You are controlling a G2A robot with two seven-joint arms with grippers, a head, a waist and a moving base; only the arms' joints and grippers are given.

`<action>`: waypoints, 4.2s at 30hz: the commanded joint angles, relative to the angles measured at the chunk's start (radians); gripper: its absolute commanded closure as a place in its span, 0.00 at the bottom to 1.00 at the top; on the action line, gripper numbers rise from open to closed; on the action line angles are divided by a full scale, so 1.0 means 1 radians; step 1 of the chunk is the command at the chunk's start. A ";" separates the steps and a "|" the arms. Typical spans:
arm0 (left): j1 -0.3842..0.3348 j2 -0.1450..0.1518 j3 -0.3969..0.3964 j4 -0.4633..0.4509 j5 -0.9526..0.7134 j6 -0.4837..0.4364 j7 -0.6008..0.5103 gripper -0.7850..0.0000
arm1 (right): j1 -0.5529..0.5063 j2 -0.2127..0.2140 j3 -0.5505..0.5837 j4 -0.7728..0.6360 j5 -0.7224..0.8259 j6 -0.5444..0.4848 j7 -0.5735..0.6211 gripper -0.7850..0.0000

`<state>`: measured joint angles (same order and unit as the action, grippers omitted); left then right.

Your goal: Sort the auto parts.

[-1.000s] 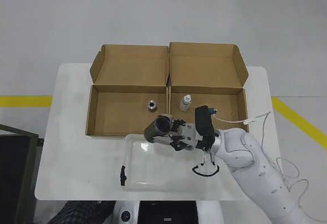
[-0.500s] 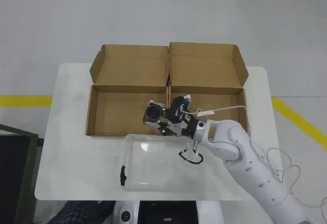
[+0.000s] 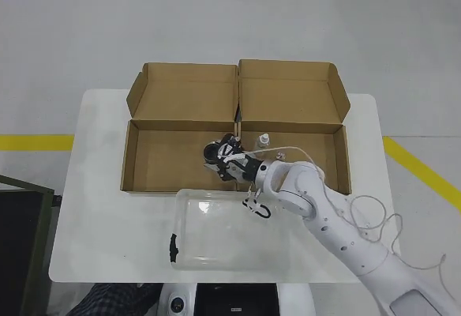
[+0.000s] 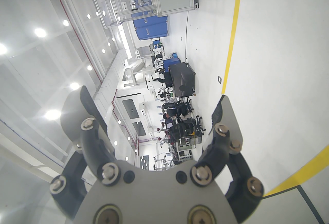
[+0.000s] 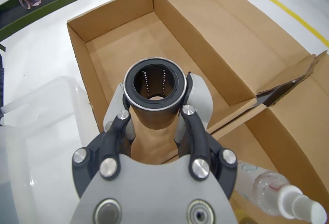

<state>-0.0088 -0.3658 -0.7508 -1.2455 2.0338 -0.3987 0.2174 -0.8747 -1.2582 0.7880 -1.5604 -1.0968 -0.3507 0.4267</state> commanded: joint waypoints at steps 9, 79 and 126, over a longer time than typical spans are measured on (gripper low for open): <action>0.000 0.000 0.000 0.000 0.000 0.000 0.000 0.00 | 0.045 -0.031 -0.051 0.064 0.023 0.000 0.071 1.00; 0.000 0.000 0.000 0.000 0.000 0.000 0.000 0.00 | -0.259 0.007 0.208 -0.303 -0.110 -0.122 0.006 0.15; 0.000 0.000 0.000 0.000 0.000 0.000 0.000 0.00 | -1.102 0.095 0.933 -0.520 -0.148 -0.058 -0.777 0.00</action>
<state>-0.0088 -0.3658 -0.7508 -1.2455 2.0338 -0.3987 0.2174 -1.9765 -1.1635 1.7210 -2.0805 -1.2445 -0.4090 -0.3504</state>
